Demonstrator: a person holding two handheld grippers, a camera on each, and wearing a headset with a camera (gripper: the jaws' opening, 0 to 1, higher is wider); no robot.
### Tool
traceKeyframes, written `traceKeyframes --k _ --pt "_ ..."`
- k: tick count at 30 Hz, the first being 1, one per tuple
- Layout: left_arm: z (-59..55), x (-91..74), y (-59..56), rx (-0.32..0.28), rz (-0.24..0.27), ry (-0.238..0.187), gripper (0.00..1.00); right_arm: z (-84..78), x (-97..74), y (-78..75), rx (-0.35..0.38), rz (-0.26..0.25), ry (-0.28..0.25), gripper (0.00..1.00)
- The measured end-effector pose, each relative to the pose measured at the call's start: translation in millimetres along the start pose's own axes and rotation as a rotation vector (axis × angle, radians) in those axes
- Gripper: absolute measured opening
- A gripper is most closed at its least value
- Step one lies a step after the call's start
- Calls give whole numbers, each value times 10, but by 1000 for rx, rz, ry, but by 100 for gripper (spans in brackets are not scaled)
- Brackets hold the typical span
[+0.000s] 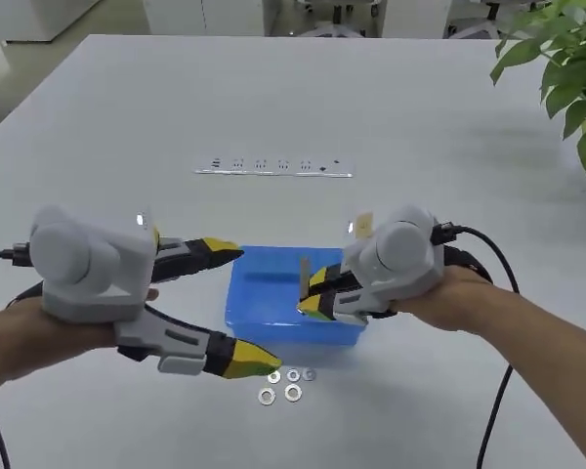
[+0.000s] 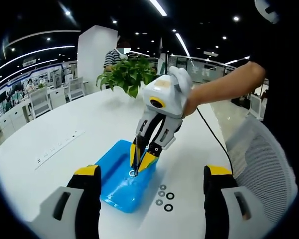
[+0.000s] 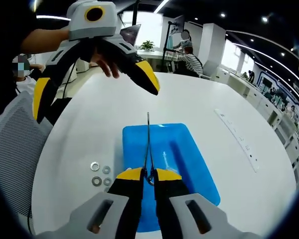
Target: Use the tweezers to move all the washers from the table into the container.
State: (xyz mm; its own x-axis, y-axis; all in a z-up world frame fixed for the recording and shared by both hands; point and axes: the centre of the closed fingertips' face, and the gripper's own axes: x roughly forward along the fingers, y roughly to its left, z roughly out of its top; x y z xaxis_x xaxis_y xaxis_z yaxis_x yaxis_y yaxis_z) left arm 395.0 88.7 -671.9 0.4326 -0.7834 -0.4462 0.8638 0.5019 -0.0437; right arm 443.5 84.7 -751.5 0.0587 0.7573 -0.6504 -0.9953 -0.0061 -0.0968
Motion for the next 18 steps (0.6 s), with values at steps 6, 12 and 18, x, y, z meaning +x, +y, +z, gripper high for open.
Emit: traceKeyframes --k 6,12,18 --pt "-4 117 62 9 -19 10 80 -73 33 -43 14 0 6 9" --pt "-1 235 131 37 -22 25 69 -94 39 -84 28 -4 3 9" --pt "22 325 194 50 -25 29 59 -146 62 -76 34 2 10 9"
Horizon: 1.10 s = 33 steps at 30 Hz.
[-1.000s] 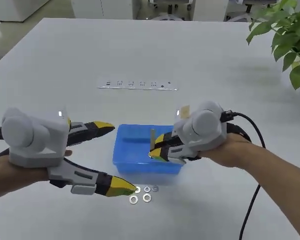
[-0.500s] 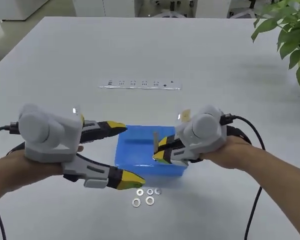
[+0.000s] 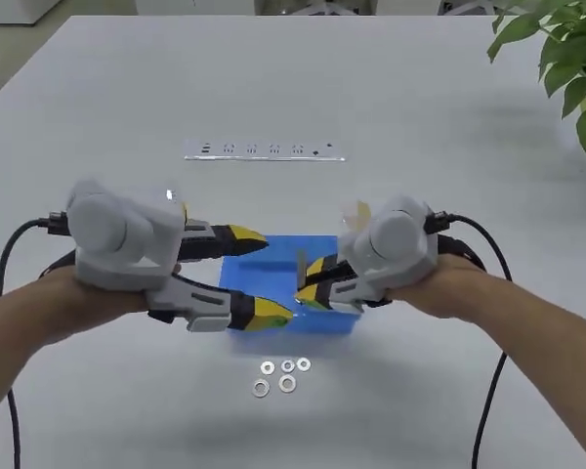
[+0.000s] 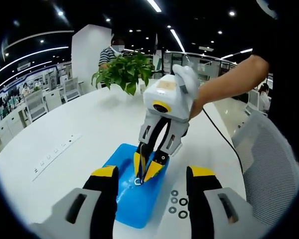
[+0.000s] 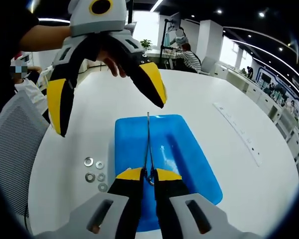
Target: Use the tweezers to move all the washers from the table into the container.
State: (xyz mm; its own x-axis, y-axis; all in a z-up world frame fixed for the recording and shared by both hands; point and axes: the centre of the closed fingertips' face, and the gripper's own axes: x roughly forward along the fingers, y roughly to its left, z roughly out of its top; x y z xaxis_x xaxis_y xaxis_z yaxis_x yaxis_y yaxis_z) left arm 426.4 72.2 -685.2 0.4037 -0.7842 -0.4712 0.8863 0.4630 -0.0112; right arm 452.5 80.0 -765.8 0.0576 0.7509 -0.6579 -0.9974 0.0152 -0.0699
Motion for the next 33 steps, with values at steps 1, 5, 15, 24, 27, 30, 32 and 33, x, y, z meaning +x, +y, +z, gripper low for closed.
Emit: traceKeyframes --k 1,5,15,24,27,30,32,33 --pt "5 17 17 10 2 0 57 -3 0 1 0 0 1 9" --pt "27 74 63 19 8 0 46 -25 6 6 2 5 3 9" --pt "84 203 102 57 -3 11 26 -30 25 -1 -5 8 5 9" --pt "95 248 138 87 -3 31 15 -68 33 13 -9 12 13 10" --pt "85 254 134 95 -7 39 11 -66 37 12 -8 13 12 10" --pt "96 263 118 99 -14 36 9 -67 39 14 -13 15 12 10" --pt "102 269 113 101 -17 36 8 -67 38 13 -14 15 12 10" --pt "102 271 113 107 -16 39 8 -67 37 13 -14 15 13 10"
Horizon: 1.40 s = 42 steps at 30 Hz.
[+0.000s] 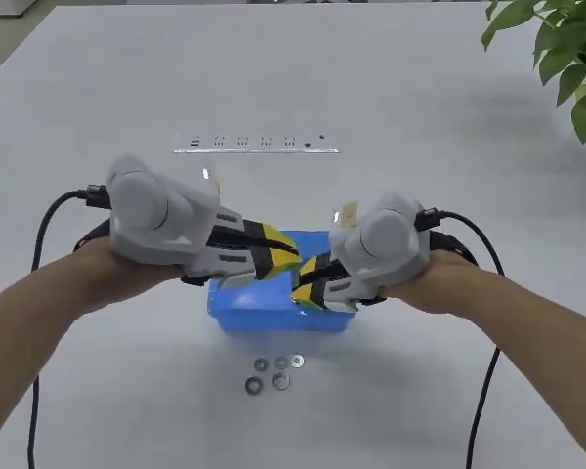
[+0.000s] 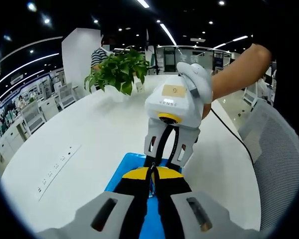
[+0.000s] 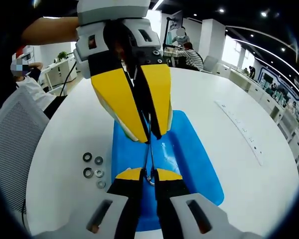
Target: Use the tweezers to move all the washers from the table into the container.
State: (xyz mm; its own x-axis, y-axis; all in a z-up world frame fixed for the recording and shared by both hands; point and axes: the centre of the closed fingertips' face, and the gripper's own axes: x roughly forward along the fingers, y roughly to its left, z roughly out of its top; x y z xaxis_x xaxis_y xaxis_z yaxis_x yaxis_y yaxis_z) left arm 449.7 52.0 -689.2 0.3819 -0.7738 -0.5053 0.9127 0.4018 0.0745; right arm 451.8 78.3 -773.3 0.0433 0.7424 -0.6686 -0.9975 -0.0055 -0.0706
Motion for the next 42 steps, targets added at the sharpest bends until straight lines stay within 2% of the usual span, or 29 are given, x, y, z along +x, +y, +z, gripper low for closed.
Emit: traceKeyframes --k 11,22,30,42 --pt "6 13 3 21 2 8 6 -8 -17 -22 -4 -22 6 12" --pt "10 25 -14 23 -5 17 5 0 -84 -47 53 -39 -1 19" --pt "63 19 6 15 -3 12 5 36 -173 -39 76 -59 -13 24" --pt "155 -49 -11 27 1 13 5 138 -394 5 102 -97 -49 34"
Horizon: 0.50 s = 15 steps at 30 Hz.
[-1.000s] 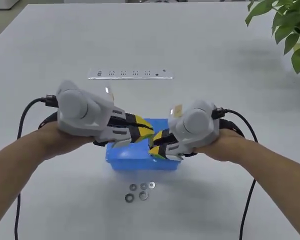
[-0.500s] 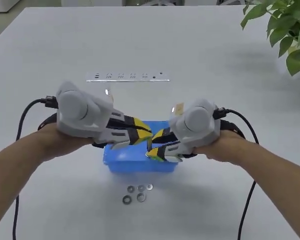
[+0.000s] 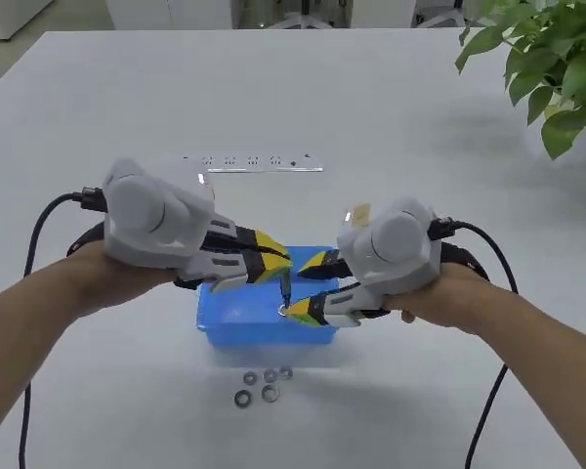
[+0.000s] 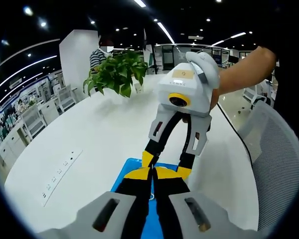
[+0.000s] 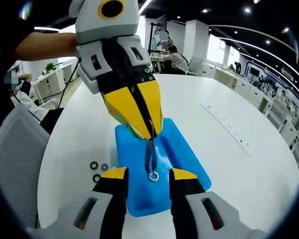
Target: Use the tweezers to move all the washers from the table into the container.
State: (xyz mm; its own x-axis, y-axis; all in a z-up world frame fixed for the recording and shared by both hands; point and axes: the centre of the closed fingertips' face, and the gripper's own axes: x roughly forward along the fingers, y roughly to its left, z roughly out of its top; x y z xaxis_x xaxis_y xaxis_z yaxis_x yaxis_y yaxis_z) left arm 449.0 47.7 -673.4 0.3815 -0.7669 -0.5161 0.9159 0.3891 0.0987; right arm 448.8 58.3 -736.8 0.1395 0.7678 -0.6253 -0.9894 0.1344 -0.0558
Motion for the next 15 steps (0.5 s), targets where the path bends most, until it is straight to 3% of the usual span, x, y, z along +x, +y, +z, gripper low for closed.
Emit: traceKeyframes --k 15 --pt "118 -138 -55 4 23 -2 5 -4 -288 65 49 -44 -31 49"
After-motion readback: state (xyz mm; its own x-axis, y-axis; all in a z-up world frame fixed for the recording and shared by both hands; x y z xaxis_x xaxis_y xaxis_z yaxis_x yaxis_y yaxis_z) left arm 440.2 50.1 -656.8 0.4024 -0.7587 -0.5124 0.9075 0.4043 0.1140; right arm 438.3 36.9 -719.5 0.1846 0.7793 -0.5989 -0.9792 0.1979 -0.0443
